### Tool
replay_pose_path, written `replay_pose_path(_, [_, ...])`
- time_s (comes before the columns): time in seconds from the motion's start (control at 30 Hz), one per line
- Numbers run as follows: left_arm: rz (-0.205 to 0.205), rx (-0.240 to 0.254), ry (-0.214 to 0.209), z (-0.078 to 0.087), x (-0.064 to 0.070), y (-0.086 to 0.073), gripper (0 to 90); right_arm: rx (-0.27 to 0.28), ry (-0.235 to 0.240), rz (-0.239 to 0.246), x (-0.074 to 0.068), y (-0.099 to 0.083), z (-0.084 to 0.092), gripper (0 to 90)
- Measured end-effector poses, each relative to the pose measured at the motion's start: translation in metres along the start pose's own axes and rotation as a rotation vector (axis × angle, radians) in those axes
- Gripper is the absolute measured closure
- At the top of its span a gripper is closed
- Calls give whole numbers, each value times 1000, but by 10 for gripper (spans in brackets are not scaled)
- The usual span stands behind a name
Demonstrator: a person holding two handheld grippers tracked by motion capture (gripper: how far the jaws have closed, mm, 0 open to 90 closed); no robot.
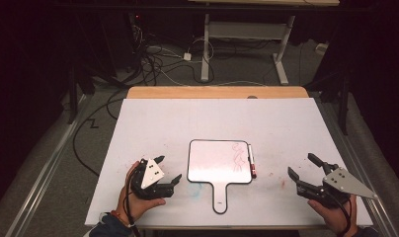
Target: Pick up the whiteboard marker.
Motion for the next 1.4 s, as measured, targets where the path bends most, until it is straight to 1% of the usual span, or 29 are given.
replay_pose_path(0.1, [-21,0,1,-4,0,1,195,-5,10,-15,0,-1,-3,245])
replay_pose_path(0.17, [-18,6,-3,-3,1,1,195,-33,21,-31,-1,-6,-5,265])
replay_pose_path(0.27, [-14,10,-4,-3,0,0,196,-59,33,-39,-3,-11,-8,257])
replay_pose_path(0.33, [-22,5,-3,-3,-1,-2,205,-73,38,-39,-4,-13,-11,246])
replay_pose_path(0.4, [-14,9,-4,-3,-1,-2,227,-101,46,-31,-7,-16,-16,232])
replay_pose_path(0.43, [-11,14,1,-3,-2,-1,227,-101,46,-31,-7,-16,-16,232])
replay_pose_path(0.53, [-1,24,6,-2,-2,0,227,-132,56,-30,-11,-19,-22,231])
replay_pose_path(0.63, [-23,18,11,-4,-2,-1,217,-164,87,-27,-15,-18,-33,247])
replay_pose_path(0.67, [-26,10,12,-5,-2,-2,217,-164,87,-27,-15,-18,-33,247])
replay_pose_path(0.7, [-33,-1,14,-6,-2,-4,215,-193,114,-44,-16,-18,-41,257])
replay_pose_path(0.73, [-34,-6,10,-7,-1,-5,215,-193,114,-44,-16,-18,-41,257])
replay_pose_path(0.77, [-36,-12,7,-8,-1,-6,209,-212,147,-65,-17,-19,-46,265])
replay_pose_path(0.8, [-41,-19,7,-8,-1,-6,200,-243,157,-87,-17,-21,-52,280])
replay_pose_path(0.83, [-47,-25,11,-9,-1,-7,199,-268,184,-109,-19,-22,-58,284])
replay_pose_path(0.87, [-53,-31,14,-9,-1,-7,199,-294,196,-121,-20,-23,-65,305])
replay_pose_path(0.9, [-47,-39,6,-10,1,-8,199,-325,199,-125,-20,-24,-71,314])
replay_pose_path(0.97, [-58,-52,9,-11,2,-10,199,-366,251,-151,-25,-24,-85,363])
replay_pose_path(1.0, [-65,-56,9,-11,3,-11,199,-403,263,-167,-27,-25,-92,358])
replay_pose_path(1.03, [-67,-58,3,-11,3,-11,199,-438,297,-208,-29,-24,-106,397])
replay_pose_path(1.07, [-68,-63,3,-11,4,-12,199,-438,297,-208,-29,-24,-106,397])
replay_pose_path(1.1, [-69,-66,4,-11,4,-12,199,-476,309,-214,-31,-27,-113,390])
replay_pose_path(1.13, [-70,-68,1,-11,4,-13,199,-519,317,-253,-33,-31,-126,411])
replay_pose_path(1.17, [-69,-69,-2,-11,4,-13,199,-545,328,-256,-36,-34,-131,416])
replay_pose_path(1.2, [-70,-71,-2,-12,4,-13,199,-545,328,-256,-36,-34,-131,416])
replay_pose_path(1.23, [-73,-74,-2,-12,4,-14,199,-564,335,-259,-38,-37,-136,418])
replay_pose_path(1.3, [-77,-80,-1,-12,5,-15,199,-585,337,-272,-41,-40,-145,459])
replay_pose_path(1.33, [-79,-83,1,-12,5,-15,199,-597,354,-293,-44,-43,-151,493])
replay_pose_path(1.37, [-80,-85,1,-12,5,-15,199,-597,354,-293,-44,-43,-151,493])
replay_pose_path(1.4, [-82,-88,0,-12,5,-16,199,-607,355,-298,-45,-44,-154,518])
Point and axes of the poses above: each handheld gripper's, and its own axes: z roughly backward along the jaws, y roughly out of its top, x roughly to its right, the point moved 10 cm from there along -z, roughly forward along the jaws, and after that the axes turned 3 degrees about -y, right-handed, at the moved point
